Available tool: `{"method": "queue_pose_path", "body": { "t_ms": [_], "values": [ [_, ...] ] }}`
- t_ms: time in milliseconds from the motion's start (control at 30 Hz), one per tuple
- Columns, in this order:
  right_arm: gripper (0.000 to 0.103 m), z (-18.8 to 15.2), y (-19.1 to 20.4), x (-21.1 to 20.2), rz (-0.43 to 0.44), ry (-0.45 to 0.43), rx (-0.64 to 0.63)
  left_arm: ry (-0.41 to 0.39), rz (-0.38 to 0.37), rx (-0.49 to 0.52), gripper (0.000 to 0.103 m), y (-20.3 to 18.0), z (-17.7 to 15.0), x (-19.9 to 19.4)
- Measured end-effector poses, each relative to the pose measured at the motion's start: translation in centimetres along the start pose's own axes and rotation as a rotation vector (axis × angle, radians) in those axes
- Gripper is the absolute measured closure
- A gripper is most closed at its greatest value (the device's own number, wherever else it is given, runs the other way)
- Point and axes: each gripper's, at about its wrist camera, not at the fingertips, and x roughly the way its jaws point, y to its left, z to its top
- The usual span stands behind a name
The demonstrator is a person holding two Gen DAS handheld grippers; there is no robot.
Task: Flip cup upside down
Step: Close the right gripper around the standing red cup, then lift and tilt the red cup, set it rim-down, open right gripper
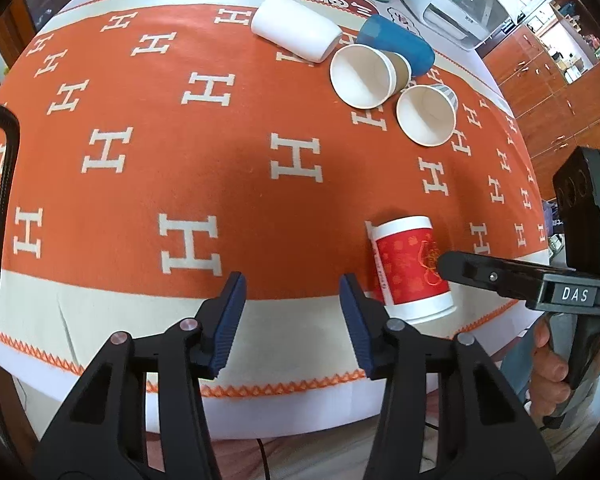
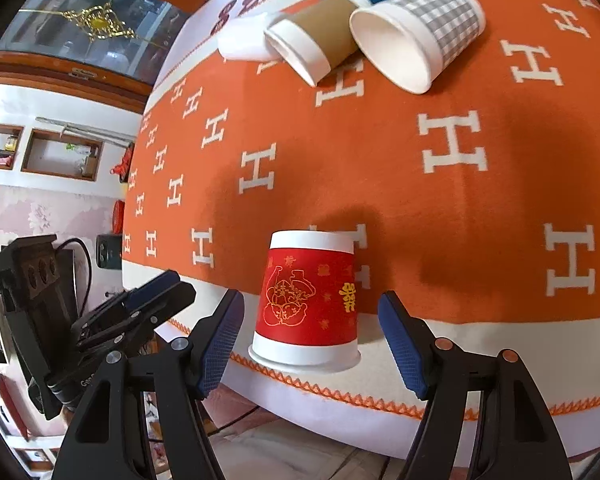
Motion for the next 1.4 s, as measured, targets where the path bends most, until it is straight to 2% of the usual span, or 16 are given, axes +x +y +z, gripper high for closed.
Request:
{"method": "queue_pose_path", "body": {
  "t_ms": [133, 300, 433, 667, 800, 833, 867, 933, 1000, 1067, 1200, 1400],
  "values": [
    [0.032, 0.7, 0.2, 1.9, -0.007, 0.062, 0.002, -0.018, 0.01, 0.002, 0.057, 0.5, 0.2, 0.5],
    [0.033, 1.9, 0.3, 4.5, -0.006, 0.138, 0.013, 0.002, -0.014, -0.021, 0.057, 1.0, 0.3, 1.7],
    [0.041, 2.6, 0.3, 6.1, 0.015, 0.183, 0.033, 0.008, -0.017, -0.026, 0.057, 1.1, 0.3, 2.3],
    [0.043, 1.9, 0.7, 5.9, 0.078, 0.147, 0.027, -0.001, -0.022, -0.028, 0.057, 0.8, 0.4, 2.8],
    [0.043, 1.1, 1.3, 3.8, 0.096, -0.006, -0.04, -0.044, -0.024, -0.035, 0.057, 0.5, 0.5, 2.2],
    [0.043, 0.7, 1.4, 3.0, 0.079, -0.09, -0.069, -0.06, -0.02, -0.037, 0.057, 0.4, 0.5, 2.1],
    [0.043, 0.3, 1.6, 2.5, 0.062, -0.149, -0.093, -0.08, -0.012, -0.038, 0.057, 0.1, 0.6, 2.0],
    [0.043, -0.9, 2.3, 1.3, -0.001, -0.331, -0.183, -0.106, 0.002, -0.035, 0.057, 0.0, 0.5, 1.8],
    [0.043, -2.0, 2.9, 0.8, -0.083, -0.454, -0.263, -0.133, 0.026, -0.029, 0.057, -0.5, 0.5, 1.8],
    [0.043, -2.8, 3.2, 1.1, -0.127, -0.535, -0.308, -0.155, 0.04, -0.022, 0.057, -0.8, 0.3, 1.9],
    [0.042, -4.0, 3.3, 2.3, -0.22, -0.651, -0.375, -0.193, 0.061, -0.015, 0.057, -1.2, 0.2, 2.0],
    [0.042, -4.5, 3.0, 4.0, -0.239, -0.691, -0.378, -0.221, 0.064, -0.034, 0.057, -1.2, 0.0, 2.2]
  ]
}}
